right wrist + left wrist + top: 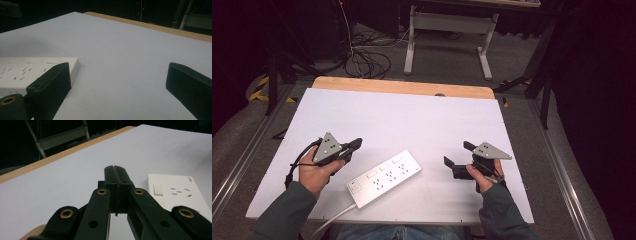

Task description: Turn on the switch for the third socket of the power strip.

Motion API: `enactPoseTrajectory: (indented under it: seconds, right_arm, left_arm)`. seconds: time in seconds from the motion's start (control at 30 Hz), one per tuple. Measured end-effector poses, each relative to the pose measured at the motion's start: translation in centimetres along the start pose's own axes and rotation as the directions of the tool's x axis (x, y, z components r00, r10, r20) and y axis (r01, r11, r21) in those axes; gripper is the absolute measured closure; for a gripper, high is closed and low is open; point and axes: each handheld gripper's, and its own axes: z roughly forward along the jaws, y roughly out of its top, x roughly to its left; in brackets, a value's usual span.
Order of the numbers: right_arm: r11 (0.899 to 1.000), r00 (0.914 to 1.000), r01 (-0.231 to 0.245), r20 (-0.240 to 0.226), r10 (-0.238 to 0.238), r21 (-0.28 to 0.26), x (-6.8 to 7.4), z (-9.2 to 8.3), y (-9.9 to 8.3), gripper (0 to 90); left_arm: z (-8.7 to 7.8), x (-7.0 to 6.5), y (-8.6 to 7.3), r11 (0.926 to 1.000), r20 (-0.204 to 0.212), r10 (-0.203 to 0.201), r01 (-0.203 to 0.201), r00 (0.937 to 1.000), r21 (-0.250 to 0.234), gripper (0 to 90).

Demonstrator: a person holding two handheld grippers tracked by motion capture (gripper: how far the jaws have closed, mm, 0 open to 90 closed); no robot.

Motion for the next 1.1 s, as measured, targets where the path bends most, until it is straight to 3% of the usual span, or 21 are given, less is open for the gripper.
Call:
enactPoseTrajectory:
  seconds: [0.97,1.1]
  right_arm:
    - [1.0,0.9999,0.013,-0.002,-0.013,0.013,0.1,0.2,-0.1,6.5]
    - [1.0,0.9999,0.013,-0.001,-0.013,0.012,0.1,0.2,-0.1,6.6]
  left_arm:
    - [1.2,-0.6,0.5,0.9993,0.029,0.03,-0.03,0.9991,0.024,89.9]
    - [1.7,-1.0,0.7,0.9981,0.037,0.051,-0.052,0.998,0.031,90.0]
